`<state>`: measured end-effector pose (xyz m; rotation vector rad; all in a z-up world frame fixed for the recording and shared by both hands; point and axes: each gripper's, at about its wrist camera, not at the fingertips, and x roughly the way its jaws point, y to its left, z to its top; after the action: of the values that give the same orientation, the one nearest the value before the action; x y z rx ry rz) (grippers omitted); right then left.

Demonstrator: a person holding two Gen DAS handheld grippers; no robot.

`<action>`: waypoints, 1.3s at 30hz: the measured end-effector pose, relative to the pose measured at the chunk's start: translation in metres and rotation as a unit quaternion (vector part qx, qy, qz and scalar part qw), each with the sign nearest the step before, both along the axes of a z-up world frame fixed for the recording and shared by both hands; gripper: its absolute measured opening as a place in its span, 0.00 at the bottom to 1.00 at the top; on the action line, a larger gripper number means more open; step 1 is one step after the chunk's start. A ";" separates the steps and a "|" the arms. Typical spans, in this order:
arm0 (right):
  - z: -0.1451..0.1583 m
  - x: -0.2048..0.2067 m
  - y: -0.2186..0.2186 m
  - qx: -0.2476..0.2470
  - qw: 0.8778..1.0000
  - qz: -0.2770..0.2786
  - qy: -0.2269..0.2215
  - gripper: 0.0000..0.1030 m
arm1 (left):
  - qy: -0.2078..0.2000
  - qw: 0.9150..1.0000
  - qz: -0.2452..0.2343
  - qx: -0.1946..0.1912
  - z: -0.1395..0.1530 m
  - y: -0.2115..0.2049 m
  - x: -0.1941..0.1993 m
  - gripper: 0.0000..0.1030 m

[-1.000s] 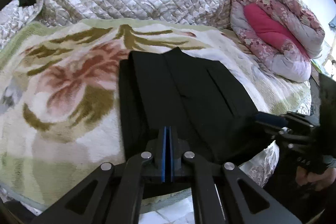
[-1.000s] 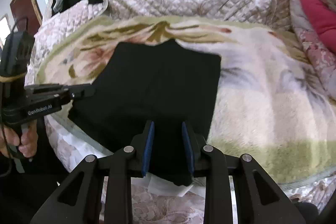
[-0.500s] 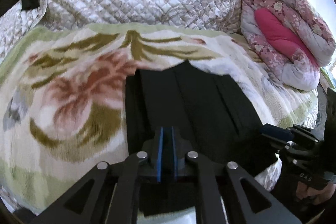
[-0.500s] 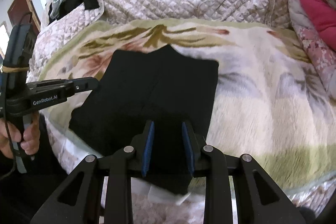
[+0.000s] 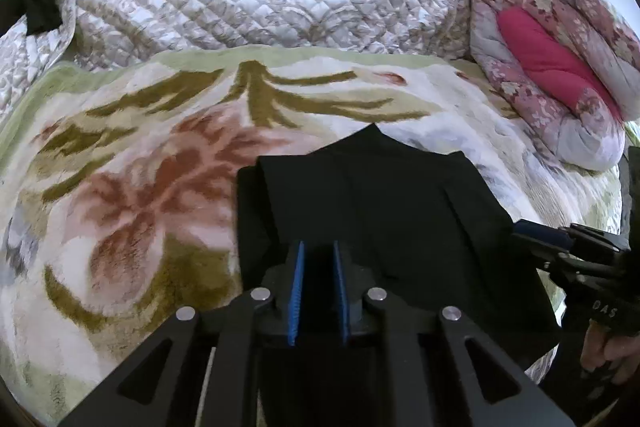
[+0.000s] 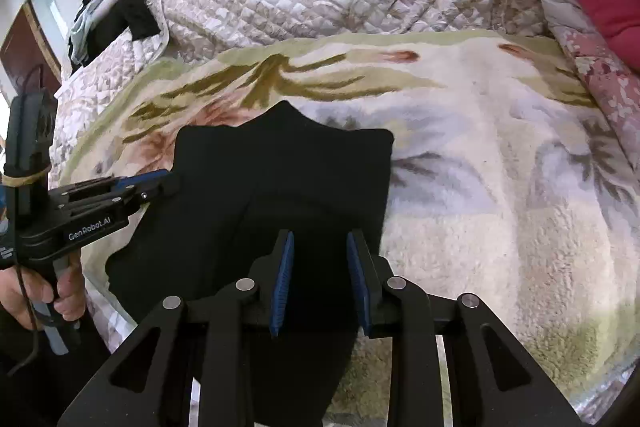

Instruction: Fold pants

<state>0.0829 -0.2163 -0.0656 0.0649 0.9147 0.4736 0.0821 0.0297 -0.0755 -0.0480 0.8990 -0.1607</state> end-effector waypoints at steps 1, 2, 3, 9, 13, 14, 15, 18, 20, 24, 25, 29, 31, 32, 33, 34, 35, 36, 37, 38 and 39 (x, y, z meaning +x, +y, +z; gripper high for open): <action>0.002 -0.001 -0.001 0.002 1.000 -0.001 0.001 0.27 | 0.002 1.000 0.004 -0.001 0.001 0.003 -0.001 0.17; 0.003 -0.003 -0.003 0.005 1.000 -0.001 0.002 0.27 | 0.003 1.000 0.007 -0.005 0.003 0.006 -0.003 0.17; 0.005 -0.006 -0.005 0.008 1.000 -0.001 0.004 0.27 | 0.004 1.000 0.010 -0.009 0.004 0.009 -0.006 0.17; 0.005 -0.020 -0.018 0.039 0.999 -0.009 0.030 0.27 | 0.018 0.999 0.023 -0.042 0.003 0.026 -0.033 0.26; -0.001 -0.019 -0.030 0.068 0.996 -0.028 0.051 0.27 | 0.028 0.997 0.031 -0.068 0.001 0.036 -0.045 0.34; -0.002 -0.018 -0.032 0.074 0.995 -0.030 0.054 0.27 | 0.029 0.996 0.032 -0.072 0.001 0.038 -0.045 0.35; -0.002 -0.017 -0.034 0.082 0.995 -0.031 0.056 0.27 | 0.030 0.996 0.035 -0.076 0.001 0.040 -0.046 0.35; -0.005 -0.013 -0.039 0.102 0.992 -0.031 0.068 0.35 | 0.032 0.994 0.040 -0.095 0.001 0.046 -0.043 0.40; -0.008 -0.009 -0.041 0.111 0.990 -0.034 0.076 0.52 | 0.033 0.993 0.042 -0.101 0.000 0.047 -0.040 0.44; -0.017 0.001 -0.044 0.138 0.985 -0.032 0.098 0.53 | 0.037 0.992 0.033 -0.113 -0.003 0.043 -0.029 0.46; -0.019 0.003 -0.043 0.140 0.985 -0.030 0.100 0.53 | 0.039 0.992 0.032 -0.116 -0.005 0.043 -0.026 0.47; -0.024 0.013 -0.037 0.145 0.983 -0.018 0.108 0.53 | 0.046 0.991 0.030 -0.122 -0.012 0.042 -0.014 0.49; -0.026 0.018 -0.034 0.146 0.983 -0.014 0.110 0.53 | 0.043 0.991 0.030 -0.127 -0.014 0.043 -0.009 0.51; -0.027 0.020 -0.033 0.147 0.983 -0.012 0.111 0.53 | 0.041 0.991 0.030 -0.127 -0.015 0.043 -0.007 0.52; -0.028 0.024 -0.031 0.151 0.982 -0.011 0.112 0.53 | 0.039 0.990 0.030 -0.129 -0.015 0.043 -0.004 0.53; -0.028 0.025 -0.031 0.155 0.981 -0.010 0.114 0.53 | 0.038 0.990 0.030 -0.134 -0.016 0.044 -0.002 0.53; -0.029 0.026 -0.030 0.159 0.980 -0.010 0.117 0.53 | 0.039 0.989 0.028 -0.141 -0.017 0.045 0.000 0.54; -0.030 0.027 -0.030 0.161 0.980 -0.010 0.120 0.53 | 0.040 0.988 0.027 -0.146 -0.019 0.045 0.002 0.54; -0.030 0.026 -0.031 0.164 0.979 -0.010 0.119 0.53 | 0.040 0.987 0.029 -0.151 -0.021 0.046 0.002 0.55; -0.031 0.025 -0.031 0.166 0.979 -0.009 0.120 0.53 | 0.039 0.987 0.030 -0.155 -0.022 0.046 0.001 0.55; -0.032 0.022 -0.031 0.170 0.978 -0.007 0.124 0.53 | 0.039 0.986 0.030 -0.158 -0.022 0.045 -0.001 0.55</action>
<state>0.1054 -0.2475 -0.0973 0.4506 1.0677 0.6148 0.0810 0.0750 -0.0977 -0.3776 0.9420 -0.2458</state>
